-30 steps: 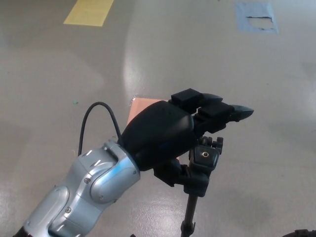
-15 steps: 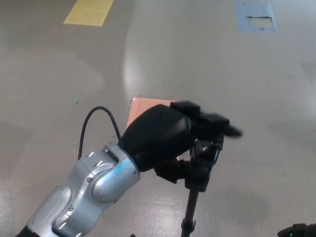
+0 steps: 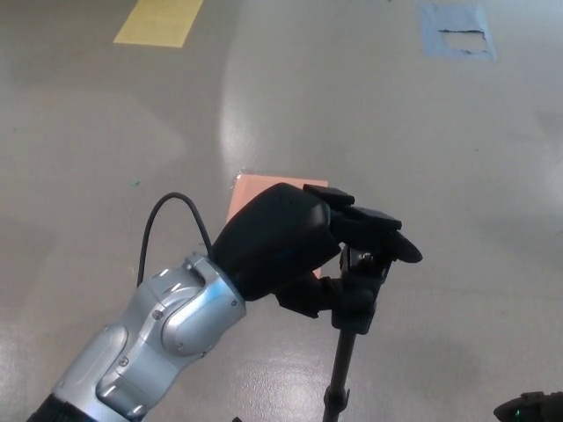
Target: The robot uses its left hand to grab the top of a phone stand kept on the floor and rotates it anti-clockwise
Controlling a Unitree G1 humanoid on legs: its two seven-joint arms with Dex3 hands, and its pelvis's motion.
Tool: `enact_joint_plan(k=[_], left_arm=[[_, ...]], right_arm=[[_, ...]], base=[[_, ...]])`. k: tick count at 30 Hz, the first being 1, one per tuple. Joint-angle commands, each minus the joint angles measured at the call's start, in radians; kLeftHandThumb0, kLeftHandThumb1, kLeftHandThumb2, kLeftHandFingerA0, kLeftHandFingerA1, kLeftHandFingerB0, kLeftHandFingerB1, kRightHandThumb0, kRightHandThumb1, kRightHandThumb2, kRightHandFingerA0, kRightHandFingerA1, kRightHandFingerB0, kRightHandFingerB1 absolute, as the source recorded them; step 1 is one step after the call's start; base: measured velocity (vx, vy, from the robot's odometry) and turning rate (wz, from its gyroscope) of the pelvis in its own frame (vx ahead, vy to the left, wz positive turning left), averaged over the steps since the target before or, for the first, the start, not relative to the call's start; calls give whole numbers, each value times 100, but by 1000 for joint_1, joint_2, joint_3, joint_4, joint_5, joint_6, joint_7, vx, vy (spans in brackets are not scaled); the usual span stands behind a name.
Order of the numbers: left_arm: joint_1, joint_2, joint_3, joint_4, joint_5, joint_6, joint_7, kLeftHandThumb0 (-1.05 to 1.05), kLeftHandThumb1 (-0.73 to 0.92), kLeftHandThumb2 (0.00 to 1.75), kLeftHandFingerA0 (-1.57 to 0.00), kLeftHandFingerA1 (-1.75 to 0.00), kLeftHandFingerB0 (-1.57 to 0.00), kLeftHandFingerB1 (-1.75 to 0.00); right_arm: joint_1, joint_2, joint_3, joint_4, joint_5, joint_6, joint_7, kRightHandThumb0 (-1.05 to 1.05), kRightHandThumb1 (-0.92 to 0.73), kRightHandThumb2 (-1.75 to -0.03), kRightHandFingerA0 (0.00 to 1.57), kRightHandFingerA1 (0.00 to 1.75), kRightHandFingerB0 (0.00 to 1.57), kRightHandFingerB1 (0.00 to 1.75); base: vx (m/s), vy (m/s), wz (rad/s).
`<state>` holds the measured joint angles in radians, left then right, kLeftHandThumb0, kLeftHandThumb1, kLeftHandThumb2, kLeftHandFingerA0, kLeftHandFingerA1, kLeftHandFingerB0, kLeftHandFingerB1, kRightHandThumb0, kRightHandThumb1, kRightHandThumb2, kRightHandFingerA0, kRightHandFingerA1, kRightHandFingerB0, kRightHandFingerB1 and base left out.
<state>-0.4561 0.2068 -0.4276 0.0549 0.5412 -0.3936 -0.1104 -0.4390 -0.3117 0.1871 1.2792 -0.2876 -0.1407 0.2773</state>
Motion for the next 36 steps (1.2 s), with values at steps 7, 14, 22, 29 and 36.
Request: enact_joint_plan(k=[7,14,22,29,36], left_arm=[[2,-17,22,50,-93,-13,-47,-7,66,61,-87,-51,-96,-55],[27,-88,76,-43,-428,300,-289,-6,78,63,-95,-66,-86,-57],[11,-121,132,-45,-596,475,-391,-12,74,63,-98,-63,-90,-56],[-12,-144,170,-50,-662,598,-423,-14,72,62,-100,-67,-92,-55],[-20,-174,222,-48,-757,733,-435,-14,72,62,-98,-65,-90,-55]], right_arm=[[-29,-9,2,-3,-7,22,-2,-54,-66,-92,61,62,26,45],[-42,-11,1,-1,-8,19,0,-53,-73,-67,67,52,33,34],[-55,-11,9,-2,-16,22,5,-54,-73,-68,67,52,34,35],[-69,-11,8,-3,-14,16,13,-50,-80,-64,67,50,38,34],[-85,-11,19,0,-24,31,21,-51,-81,-65,69,49,37,33]], base=[[0,0,0],[0,0,0],[0,0,0],[0,0,0],[0,0,0]])
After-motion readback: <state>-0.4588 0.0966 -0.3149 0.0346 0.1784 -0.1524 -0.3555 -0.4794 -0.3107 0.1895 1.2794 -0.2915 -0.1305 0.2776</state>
